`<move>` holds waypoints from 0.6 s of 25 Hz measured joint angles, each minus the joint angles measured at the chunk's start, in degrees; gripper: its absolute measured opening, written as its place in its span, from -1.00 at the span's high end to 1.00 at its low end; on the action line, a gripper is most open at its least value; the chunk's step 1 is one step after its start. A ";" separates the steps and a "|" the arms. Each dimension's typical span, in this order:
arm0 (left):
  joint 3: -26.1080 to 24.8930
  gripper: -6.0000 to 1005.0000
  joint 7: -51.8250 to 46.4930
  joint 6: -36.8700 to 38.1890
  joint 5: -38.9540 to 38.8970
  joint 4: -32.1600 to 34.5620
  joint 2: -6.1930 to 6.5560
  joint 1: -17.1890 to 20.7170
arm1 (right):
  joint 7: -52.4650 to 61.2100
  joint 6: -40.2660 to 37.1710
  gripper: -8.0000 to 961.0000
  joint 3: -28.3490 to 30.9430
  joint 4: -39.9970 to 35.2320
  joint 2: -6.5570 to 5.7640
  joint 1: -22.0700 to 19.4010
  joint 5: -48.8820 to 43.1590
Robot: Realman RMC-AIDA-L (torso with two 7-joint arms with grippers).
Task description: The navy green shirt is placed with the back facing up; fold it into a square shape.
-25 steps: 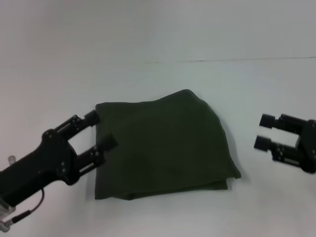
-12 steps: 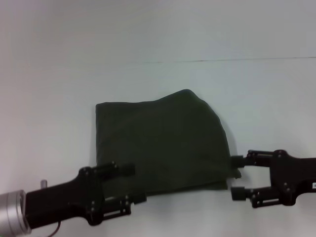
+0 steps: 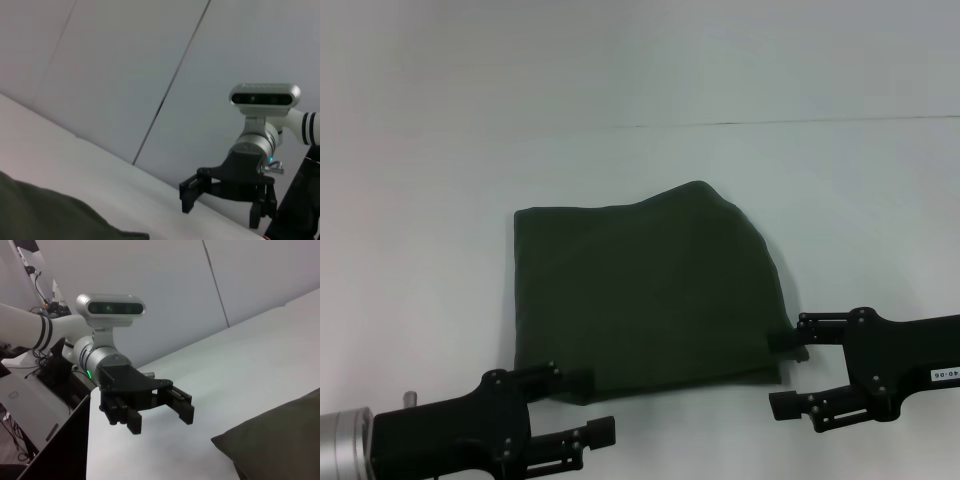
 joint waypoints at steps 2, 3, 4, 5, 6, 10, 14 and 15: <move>0.03 -0.45 -0.33 0.00 0.33 0.02 0.06 -0.07 | 0.06 0.23 -0.87 -0.04 0.00 -0.01 0.16 -0.05; 0.04 -0.45 -0.46 0.00 0.34 0.03 0.10 -0.10 | 0.06 0.29 -0.87 -0.04 0.07 -0.02 0.25 -0.14; 0.05 -0.45 -0.54 0.01 0.35 0.03 0.15 -0.12 | 0.07 0.37 -0.87 -0.04 0.12 -0.02 0.32 -0.22; 0.05 -0.44 -0.60 0.01 0.36 0.05 0.23 -0.12 | 0.09 0.47 -0.87 -0.04 0.16 -0.02 0.41 -0.42; 0.06 -0.44 -0.76 0.01 0.37 0.05 0.31 -0.13 | 0.11 0.51 -0.87 -0.04 0.20 -0.02 0.48 -0.58; 0.09 -0.44 -1.28 0.01 0.38 0.05 0.41 -0.22 | 0.23 0.54 -0.87 -0.02 0.28 0.03 0.61 -0.79; 0.12 -0.44 -1.29 0.01 0.38 0.05 0.51 -0.24 | 0.26 0.54 -0.87 0.17 0.34 0.05 0.62 -0.82; 0.13 -0.44 -1.29 0.01 0.38 0.05 0.51 -0.25 | 0.26 0.54 -0.87 0.19 0.36 0.06 0.61 -0.83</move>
